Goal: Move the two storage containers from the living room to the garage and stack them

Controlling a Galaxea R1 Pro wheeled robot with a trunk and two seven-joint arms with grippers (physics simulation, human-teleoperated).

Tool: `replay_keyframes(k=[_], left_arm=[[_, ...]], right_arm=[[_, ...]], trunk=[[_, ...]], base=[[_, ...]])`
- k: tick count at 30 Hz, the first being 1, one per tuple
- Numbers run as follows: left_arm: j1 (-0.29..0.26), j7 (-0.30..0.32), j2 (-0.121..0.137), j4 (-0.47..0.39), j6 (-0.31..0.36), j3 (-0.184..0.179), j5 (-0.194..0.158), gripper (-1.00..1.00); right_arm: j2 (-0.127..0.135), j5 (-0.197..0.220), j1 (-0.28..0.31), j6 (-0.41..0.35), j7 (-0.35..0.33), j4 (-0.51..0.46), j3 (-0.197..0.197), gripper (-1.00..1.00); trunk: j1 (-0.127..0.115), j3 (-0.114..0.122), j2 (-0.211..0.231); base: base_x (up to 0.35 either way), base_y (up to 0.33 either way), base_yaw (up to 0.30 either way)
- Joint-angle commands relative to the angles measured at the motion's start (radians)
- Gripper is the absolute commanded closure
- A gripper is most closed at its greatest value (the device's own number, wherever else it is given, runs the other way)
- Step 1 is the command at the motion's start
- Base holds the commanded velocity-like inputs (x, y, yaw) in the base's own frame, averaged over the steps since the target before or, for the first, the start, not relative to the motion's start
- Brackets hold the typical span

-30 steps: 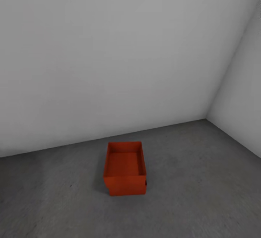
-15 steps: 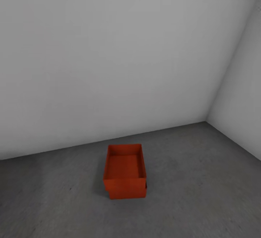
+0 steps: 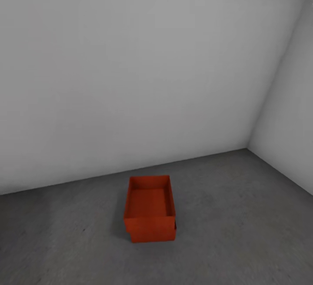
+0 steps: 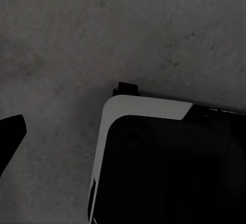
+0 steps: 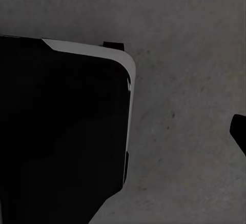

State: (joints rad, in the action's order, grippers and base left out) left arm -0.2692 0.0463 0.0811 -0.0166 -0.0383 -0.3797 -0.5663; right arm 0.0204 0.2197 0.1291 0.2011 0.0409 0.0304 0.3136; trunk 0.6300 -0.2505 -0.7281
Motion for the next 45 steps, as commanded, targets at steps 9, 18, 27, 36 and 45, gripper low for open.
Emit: replay_keyframes(k=[9,18,27,36,45], left_arm=[[-0.001,0.004,0.0,0.001,-0.003,-0.008,-0.01,-1.0],[-0.001,0.004,0.0,0.001,-0.003,-0.008,-0.01,-1.0],[-0.001,0.004,0.0,0.001,-0.003,-0.008,-0.01,-1.0],[-0.001,0.004,0.0,0.001,-0.003,-0.008,-0.01,-1.0],[-0.001,0.004,0.0,0.001,-0.003,-0.008,-0.01,-1.0]], right_arm=[[0.0,0.009,0.001,0.006,0.001,0.003,0.009,-1.0],[0.0,0.009,0.001,0.006,0.001,0.003,0.009,-1.0],[0.0,0.009,0.001,0.006,0.001,0.003,0.009,-1.0],[0.0,0.009,0.001,0.006,0.001,0.003,0.009,-1.0],[0.0,0.009,0.001,0.006,0.001,0.003,0.009,-1.0]], trunk=[[0.0,0.014,-0.001],[0.0,0.029,-0.001],[0.0,0.043,-0.001],[0.0,0.058,-0.001],[0.0,0.073,-0.001]], base=[[0.0,0.0,0.0],[0.0,0.0,0.0],[0.0,0.0,0.0],[0.0,0.0,0.0],[0.0,0.0,0.0]])
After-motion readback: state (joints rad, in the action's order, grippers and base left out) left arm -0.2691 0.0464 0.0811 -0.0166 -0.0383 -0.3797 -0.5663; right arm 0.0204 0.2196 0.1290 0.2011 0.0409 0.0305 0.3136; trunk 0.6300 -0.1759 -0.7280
